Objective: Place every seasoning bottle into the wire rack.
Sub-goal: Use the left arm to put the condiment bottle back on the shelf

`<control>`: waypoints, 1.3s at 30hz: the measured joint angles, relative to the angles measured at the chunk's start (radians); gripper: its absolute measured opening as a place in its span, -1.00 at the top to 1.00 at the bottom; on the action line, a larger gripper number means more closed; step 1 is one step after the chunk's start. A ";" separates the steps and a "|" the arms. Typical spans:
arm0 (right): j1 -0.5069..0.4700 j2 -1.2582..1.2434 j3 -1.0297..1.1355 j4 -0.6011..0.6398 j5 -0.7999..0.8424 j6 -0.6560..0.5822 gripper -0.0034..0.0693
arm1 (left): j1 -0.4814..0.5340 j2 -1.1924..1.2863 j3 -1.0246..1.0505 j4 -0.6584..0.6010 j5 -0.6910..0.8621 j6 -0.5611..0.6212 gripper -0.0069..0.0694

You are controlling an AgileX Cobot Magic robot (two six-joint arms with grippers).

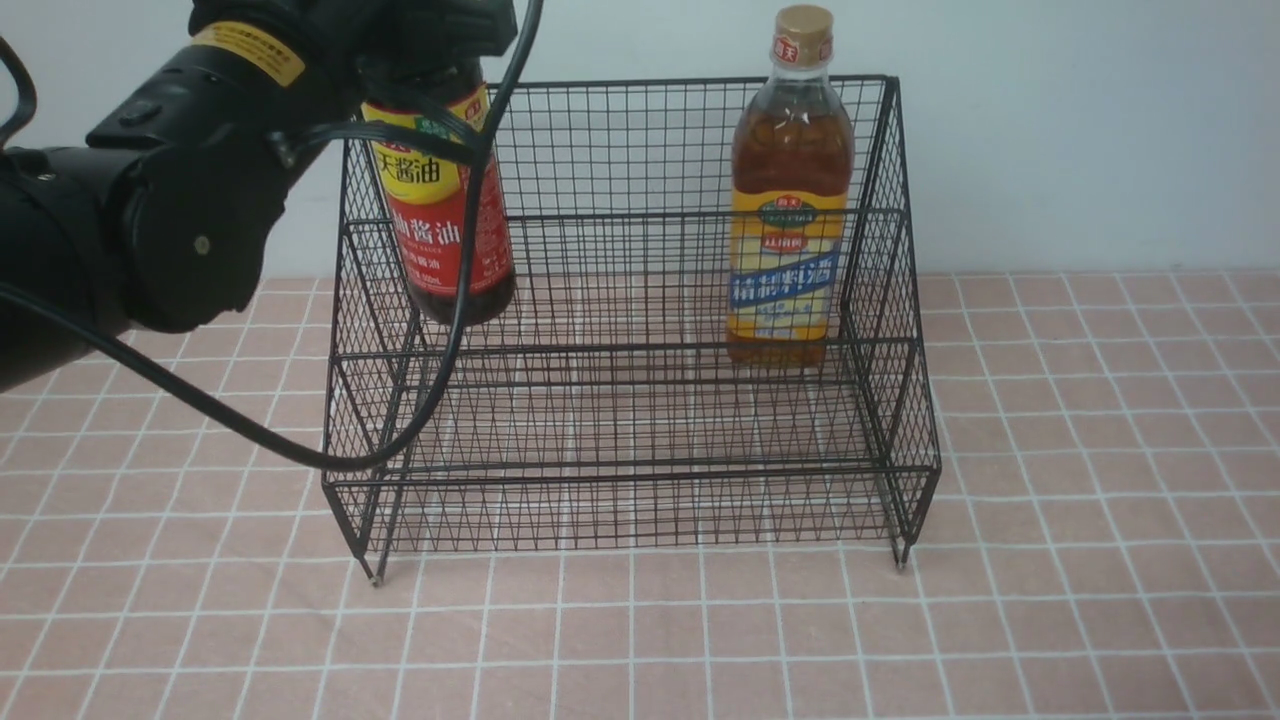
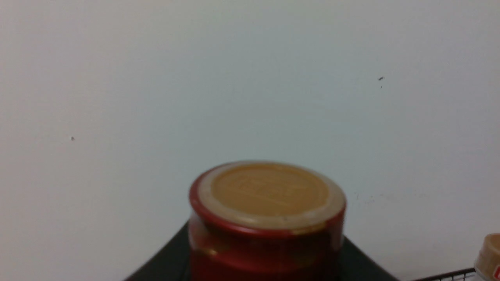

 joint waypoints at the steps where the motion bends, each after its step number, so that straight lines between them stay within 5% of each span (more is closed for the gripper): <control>1: 0.000 0.000 0.000 0.000 0.000 0.000 0.94 | 0.000 0.000 0.000 0.000 0.012 0.000 0.15; 19: 0.000 0.000 0.000 0.000 0.000 0.000 0.94 | 0.000 0.061 0.006 0.007 0.409 0.002 0.15; 29: 0.000 0.000 0.000 0.000 0.000 0.000 0.95 | 0.000 0.081 0.001 0.010 0.425 0.002 0.14; 39: 0.000 0.000 0.000 0.000 0.001 0.000 0.95 | 0.000 -0.024 -0.012 0.009 0.511 0.002 -0.28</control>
